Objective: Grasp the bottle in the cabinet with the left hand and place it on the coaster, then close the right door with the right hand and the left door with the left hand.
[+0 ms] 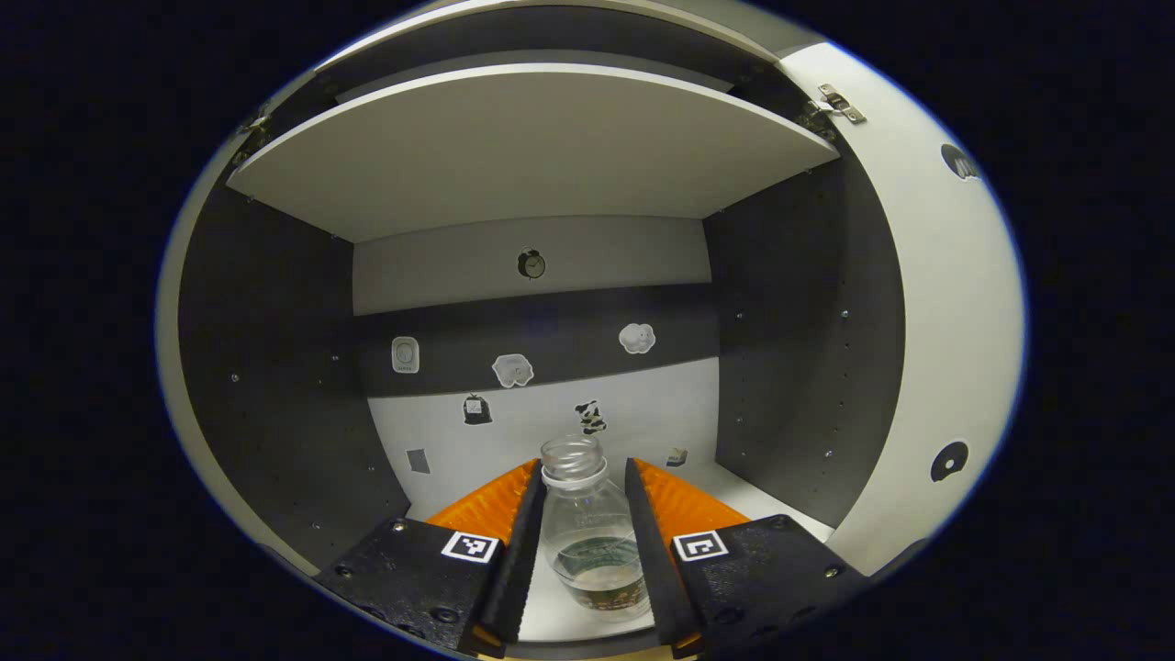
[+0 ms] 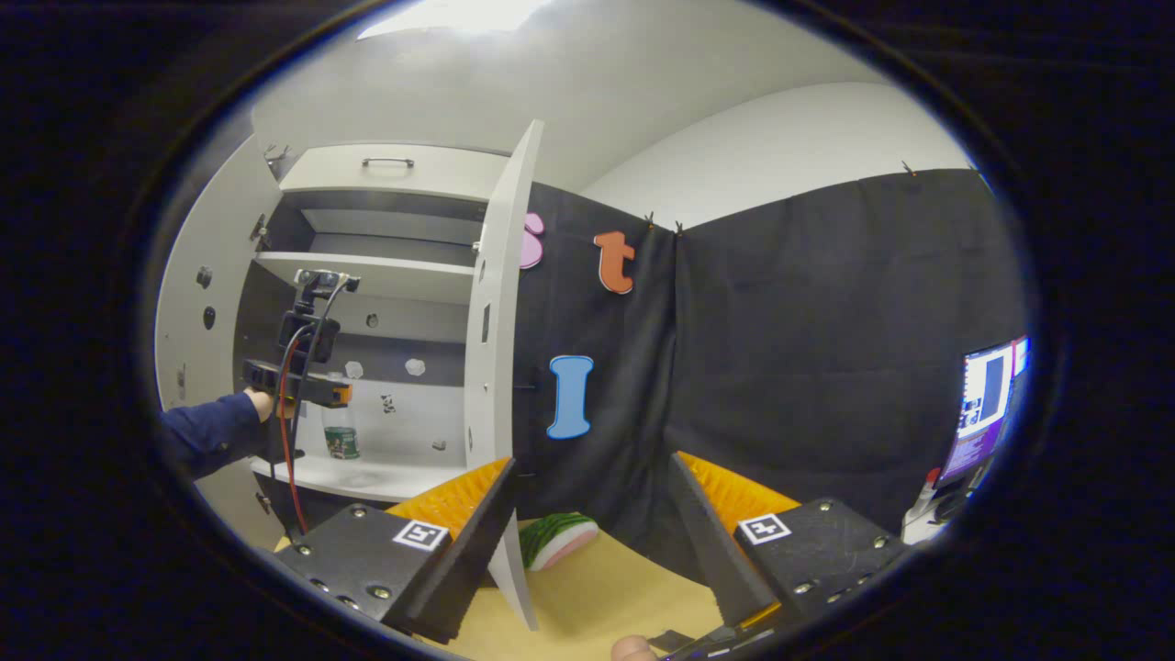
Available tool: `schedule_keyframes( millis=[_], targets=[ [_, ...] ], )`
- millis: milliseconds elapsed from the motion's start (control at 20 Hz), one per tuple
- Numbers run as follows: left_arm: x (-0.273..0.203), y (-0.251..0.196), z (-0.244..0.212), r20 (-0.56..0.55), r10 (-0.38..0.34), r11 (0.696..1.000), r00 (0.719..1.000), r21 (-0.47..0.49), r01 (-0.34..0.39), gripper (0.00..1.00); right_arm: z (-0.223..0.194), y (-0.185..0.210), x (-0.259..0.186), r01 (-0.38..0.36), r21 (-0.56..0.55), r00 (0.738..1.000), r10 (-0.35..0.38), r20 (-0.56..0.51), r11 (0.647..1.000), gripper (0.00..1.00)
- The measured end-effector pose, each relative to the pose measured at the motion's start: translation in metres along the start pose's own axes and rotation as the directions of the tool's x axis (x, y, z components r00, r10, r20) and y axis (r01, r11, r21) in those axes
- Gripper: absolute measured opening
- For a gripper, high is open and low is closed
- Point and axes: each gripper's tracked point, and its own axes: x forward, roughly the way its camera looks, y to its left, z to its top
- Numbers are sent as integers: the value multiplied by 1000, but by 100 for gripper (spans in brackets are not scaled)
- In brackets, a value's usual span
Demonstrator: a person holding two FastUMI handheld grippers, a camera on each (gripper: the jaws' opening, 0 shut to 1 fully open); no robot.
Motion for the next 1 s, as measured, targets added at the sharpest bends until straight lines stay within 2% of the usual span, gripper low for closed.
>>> schedule_keyframes(
  millis=[200,250,650,850,1000],
  targets=[
    [-18,-8,0,-7,-44,999,999,2,44,48,-7,7,1,-33,7,999,34,-17,999,99],
    [-25,-8,-1,-12,-51,999,999,8,51,46,-8,7,2,-41,11,999,41,-19,999,95],
    [-110,-24,1,58,-135,991,989,-4,136,47,-20,5,-1,-108,21,992,109,-57,994,99],
    [-148,-33,-43,64,-175,984,982,0,176,46,-20,-1,-3,-138,-9,989,137,-62,990,99],
    [-174,-40,-83,60,-193,978,979,-74,197,47,-18,-3,0,-159,-41,986,156,-58,986,99]
  ],
)
